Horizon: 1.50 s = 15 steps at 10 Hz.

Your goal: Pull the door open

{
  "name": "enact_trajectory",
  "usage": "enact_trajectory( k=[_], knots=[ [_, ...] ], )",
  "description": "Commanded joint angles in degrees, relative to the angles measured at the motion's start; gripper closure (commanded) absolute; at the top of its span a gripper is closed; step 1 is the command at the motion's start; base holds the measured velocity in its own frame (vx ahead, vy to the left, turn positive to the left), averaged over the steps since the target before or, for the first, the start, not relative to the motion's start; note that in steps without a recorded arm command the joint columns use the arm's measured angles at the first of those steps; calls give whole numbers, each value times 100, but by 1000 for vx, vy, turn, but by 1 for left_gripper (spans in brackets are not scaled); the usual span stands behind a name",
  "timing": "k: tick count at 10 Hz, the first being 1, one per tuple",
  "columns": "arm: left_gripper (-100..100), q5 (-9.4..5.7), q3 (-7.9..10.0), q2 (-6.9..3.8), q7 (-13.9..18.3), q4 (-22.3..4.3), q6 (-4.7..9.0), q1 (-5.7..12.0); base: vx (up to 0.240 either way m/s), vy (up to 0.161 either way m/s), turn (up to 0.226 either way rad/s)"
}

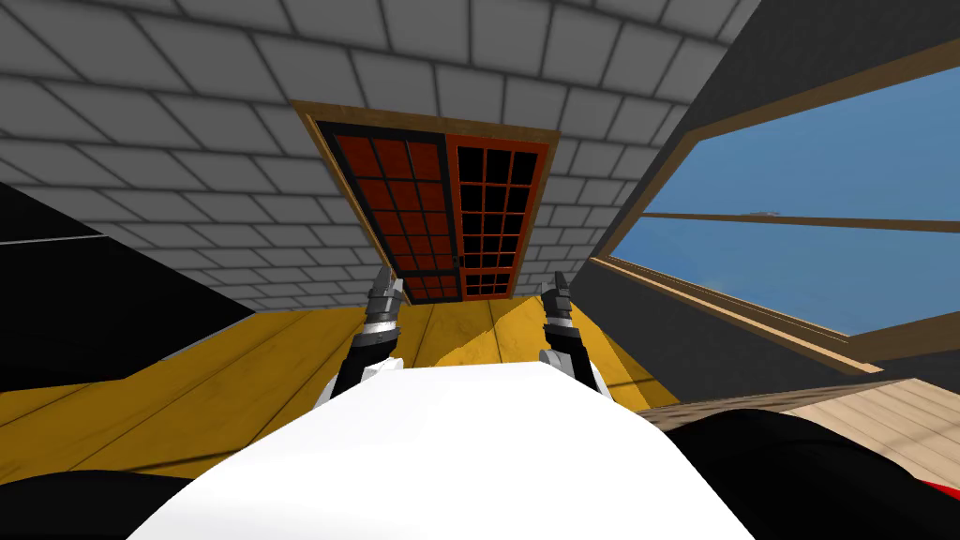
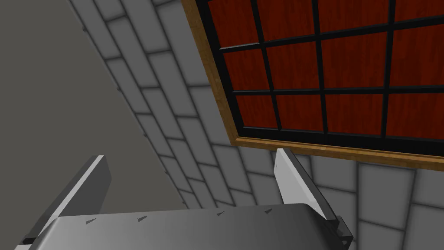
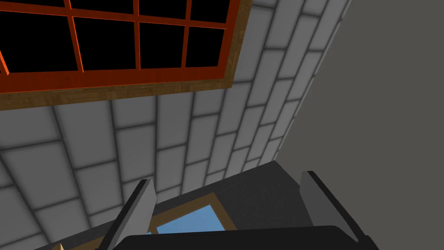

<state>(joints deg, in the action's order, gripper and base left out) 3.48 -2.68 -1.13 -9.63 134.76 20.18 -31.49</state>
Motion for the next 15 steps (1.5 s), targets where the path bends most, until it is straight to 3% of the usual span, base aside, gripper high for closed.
enact_trajectory(
  k=[1,6,9,15],
  knots=[
    [-100,42,65,-40,-142,-191,68,44,79,21,-26],
    [-100,164,249,-132,-548,-736,261,169,183,-16,-20],
    [-100,271,412,-194,-908,-1219,432,281,158,-6,-29],
    [-100,424,644,-261,-1421,-1907,676,440,97,-9,-19]
  ],
)
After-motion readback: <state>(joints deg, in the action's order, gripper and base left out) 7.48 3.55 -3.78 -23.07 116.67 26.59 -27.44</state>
